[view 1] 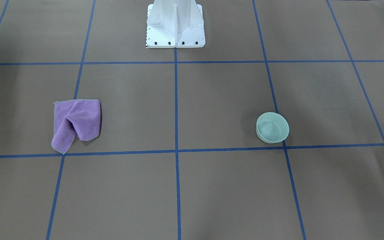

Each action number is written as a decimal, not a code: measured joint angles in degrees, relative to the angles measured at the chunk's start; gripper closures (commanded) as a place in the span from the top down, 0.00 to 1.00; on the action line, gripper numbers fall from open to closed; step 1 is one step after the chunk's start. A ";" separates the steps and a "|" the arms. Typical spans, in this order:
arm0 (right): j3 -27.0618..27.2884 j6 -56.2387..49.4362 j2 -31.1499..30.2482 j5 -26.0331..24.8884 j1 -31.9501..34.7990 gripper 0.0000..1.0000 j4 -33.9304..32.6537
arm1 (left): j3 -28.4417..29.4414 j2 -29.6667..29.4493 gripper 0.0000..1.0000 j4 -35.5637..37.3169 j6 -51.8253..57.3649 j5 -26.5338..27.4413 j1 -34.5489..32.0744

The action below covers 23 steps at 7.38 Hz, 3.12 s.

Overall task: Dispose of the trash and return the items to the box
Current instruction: 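Lower the yellow cup into the clear bin and open the left gripper, then reach the right gripper to the purple cloth and pinch it while the left arm returns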

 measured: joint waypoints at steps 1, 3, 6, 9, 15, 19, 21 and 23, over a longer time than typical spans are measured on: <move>0.02 0.00 0.00 0.06 -0.02 1.00 0.00 | -0.08 -0.04 0.98 -0.08 -0.07 0.03 0.04; 0.08 0.00 0.00 0.15 -0.04 1.00 0.02 | -0.98 -0.84 0.98 0.15 -0.22 -0.11 -0.12; 0.13 0.00 -0.01 0.11 -0.11 1.00 0.03 | -13.39 -1.29 0.98 12.25 -2.05 -4.40 -2.46; 1.21 4.82 0.54 0.23 -2.10 1.00 0.18 | -33.95 -0.32 0.98 23.96 -19.53 -5.79 0.13; -2.41 35.81 15.21 -12.25 -32.47 1.00 11.01 | -50.15 2.23 0.98 24.76 -41.48 -5.13 8.90; -14.79 41.35 18.92 -15.86 -39.82 0.46 22.90 | -53.16 4.09 0.98 24.38 -45.34 -1.73 12.53; -16.60 42.82 20.52 -15.84 -40.85 0.00 23.31 | -53.54 4.49 0.98 24.29 -45.67 -0.54 14.17; -16.19 43.38 21.22 -15.60 -40.63 0.00 23.29 | -53.39 4.50 0.98 23.41 -47.71 1.97 17.34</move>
